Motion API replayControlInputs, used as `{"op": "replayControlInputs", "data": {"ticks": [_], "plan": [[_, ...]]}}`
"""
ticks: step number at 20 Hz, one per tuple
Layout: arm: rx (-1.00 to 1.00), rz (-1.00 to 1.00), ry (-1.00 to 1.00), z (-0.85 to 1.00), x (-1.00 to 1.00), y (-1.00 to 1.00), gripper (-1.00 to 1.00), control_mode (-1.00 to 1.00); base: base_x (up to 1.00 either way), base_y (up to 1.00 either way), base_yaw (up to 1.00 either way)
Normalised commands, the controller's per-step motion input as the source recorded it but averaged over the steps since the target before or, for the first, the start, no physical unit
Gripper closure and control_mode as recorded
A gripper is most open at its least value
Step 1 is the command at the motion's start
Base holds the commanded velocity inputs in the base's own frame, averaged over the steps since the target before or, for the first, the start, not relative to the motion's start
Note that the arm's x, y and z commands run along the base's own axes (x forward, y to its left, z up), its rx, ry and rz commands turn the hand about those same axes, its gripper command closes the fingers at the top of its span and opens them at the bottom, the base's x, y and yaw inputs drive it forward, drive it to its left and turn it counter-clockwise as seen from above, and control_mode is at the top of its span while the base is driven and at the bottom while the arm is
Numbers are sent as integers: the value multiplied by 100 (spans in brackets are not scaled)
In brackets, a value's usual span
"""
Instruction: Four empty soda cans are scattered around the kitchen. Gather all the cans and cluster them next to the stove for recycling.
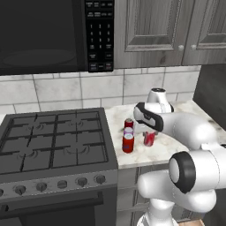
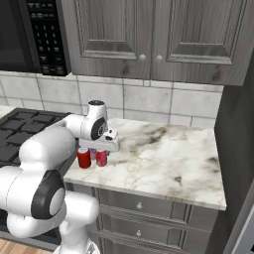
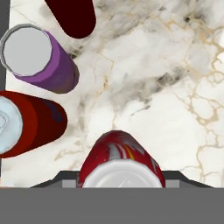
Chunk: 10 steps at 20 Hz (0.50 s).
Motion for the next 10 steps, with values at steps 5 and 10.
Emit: {"op": "replayControlInputs", "data": {"ticks": [5, 10], "plan": [[-2, 1, -6, -10, 0, 2, 100, -100, 0, 0, 0], [0, 0, -1, -6, 0, 1, 100, -100, 0, 0, 0]]}}
